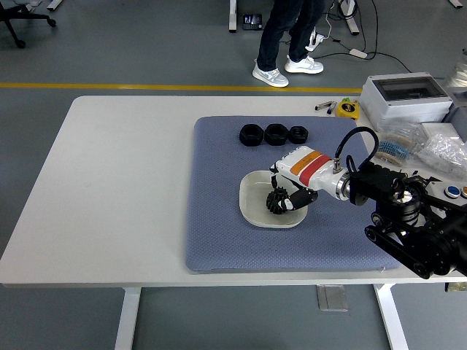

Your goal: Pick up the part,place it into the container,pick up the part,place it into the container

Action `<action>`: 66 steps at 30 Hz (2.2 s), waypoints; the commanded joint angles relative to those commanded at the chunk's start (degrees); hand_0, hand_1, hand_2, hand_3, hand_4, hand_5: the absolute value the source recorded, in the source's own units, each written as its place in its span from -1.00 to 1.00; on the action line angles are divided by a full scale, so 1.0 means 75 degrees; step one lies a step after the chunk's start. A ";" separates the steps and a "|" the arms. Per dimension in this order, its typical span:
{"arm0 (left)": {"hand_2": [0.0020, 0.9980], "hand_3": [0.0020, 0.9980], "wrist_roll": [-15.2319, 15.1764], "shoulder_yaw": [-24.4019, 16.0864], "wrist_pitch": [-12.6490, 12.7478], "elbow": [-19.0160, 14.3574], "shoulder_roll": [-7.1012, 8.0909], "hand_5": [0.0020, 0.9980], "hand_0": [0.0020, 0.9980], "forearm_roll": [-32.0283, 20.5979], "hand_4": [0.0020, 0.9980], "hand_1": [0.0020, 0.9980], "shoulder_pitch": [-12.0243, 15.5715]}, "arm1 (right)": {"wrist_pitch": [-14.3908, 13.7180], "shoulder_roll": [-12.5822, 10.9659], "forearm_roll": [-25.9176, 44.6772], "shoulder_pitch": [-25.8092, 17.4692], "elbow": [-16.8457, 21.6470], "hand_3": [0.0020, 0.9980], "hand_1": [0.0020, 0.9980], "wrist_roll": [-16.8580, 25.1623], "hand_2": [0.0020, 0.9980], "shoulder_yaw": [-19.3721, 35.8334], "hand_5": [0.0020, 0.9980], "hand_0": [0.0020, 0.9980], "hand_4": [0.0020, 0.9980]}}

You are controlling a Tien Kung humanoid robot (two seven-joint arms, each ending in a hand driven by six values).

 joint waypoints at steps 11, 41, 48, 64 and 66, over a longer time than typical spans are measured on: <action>0.52 0.34 0.0008 -0.0019 -0.0014 -0.0003 0.0001 0.37 0.43 0.0039 0.40 0.45 0.0012 | 0.0058 -0.0066 0.0054 -0.0056 0.0210 0.04 -1.00 0.0032 -0.73 0.0103 -0.13 -1.00 0.65; 0.52 0.34 -0.0036 0.0071 -0.0007 -0.0002 0.0016 0.36 0.43 -0.0069 0.40 0.45 -0.0037 | -0.0431 -0.0560 0.0802 -0.0405 0.1600 0.01 -1.00 -0.0551 -0.73 0.1018 -0.11 -1.00 0.61; 0.52 0.34 -0.0061 0.0101 -0.0002 0.0001 0.0013 0.36 0.43 -0.0092 0.40 0.45 -0.0066 | -0.1138 -0.0661 0.2035 -0.0621 0.1863 0.00 -0.65 -0.0680 -0.40 0.1057 -0.11 -0.78 0.56; 0.52 0.34 -0.0118 0.0179 0.0036 0.0010 0.0000 0.36 0.43 -0.0206 0.40 0.45 -0.0136 | -0.1123 -0.0800 0.4250 -0.1619 0.2828 0.20 0.37 -0.1095 0.54 0.2173 -0.10 0.33 0.71; 0.52 0.34 -0.0121 0.0178 0.0032 0.0011 0.0004 0.36 0.43 -0.0199 0.40 0.45 -0.0130 | -0.1058 -0.0706 0.4498 -0.1858 0.2989 0.20 0.37 -0.1191 0.54 0.2514 -0.10 0.33 0.71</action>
